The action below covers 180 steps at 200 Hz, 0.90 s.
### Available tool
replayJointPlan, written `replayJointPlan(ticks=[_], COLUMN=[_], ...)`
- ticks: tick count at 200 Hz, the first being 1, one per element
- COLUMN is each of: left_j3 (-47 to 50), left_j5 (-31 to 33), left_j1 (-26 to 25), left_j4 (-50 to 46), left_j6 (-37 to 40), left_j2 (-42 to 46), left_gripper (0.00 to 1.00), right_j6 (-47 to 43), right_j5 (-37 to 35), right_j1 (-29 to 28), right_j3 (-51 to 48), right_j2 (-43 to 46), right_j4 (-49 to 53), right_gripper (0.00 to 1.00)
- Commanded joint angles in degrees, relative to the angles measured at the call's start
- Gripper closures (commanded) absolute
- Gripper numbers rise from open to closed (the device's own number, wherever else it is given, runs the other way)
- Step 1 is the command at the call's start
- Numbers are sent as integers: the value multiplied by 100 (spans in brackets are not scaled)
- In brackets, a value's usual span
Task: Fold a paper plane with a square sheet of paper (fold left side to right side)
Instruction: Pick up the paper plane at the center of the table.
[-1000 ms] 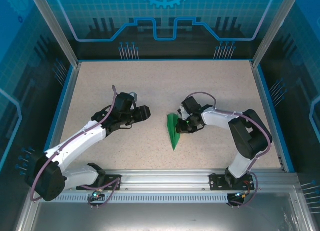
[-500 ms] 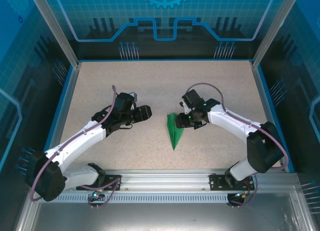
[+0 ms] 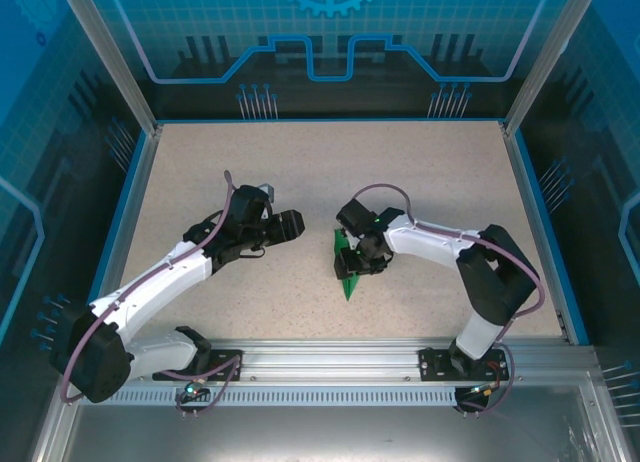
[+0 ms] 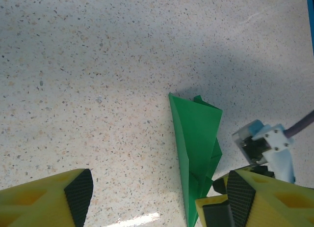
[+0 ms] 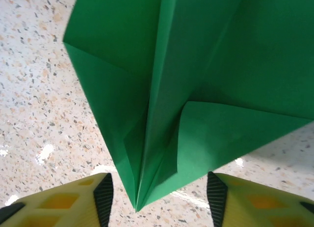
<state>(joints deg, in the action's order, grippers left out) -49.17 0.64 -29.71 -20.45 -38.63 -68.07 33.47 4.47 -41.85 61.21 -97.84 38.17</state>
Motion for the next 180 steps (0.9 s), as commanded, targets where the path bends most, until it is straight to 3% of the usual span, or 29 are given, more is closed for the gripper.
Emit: replayJointPlan(ticks=[1, 93, 129, 160, 180], left_j3=[144, 122, 103, 59, 54], left_j5=[40, 36, 20, 47, 159], left_j1=[61, 57, 57, 56, 62], left_j4=[65, 57, 118, 184, 210], left_j6=[31, 112, 363, 710, 938], left_j2=[75, 117, 258, 467, 659], left_gripper=[24, 22, 15, 2, 1], right_j6=[19, 51, 159, -109, -386], right_j5=[-65, -272, -399, -570, -716], right_j1=[-87, -183, -49, 414, 821], right_j3=[250, 575, 817, 1493, 2193], right_j2=[-153, -803, -849, -913, -1149], right_j4=[122, 135, 235, 756, 1215], right_gripper=[49, 74, 98, 99, 99])
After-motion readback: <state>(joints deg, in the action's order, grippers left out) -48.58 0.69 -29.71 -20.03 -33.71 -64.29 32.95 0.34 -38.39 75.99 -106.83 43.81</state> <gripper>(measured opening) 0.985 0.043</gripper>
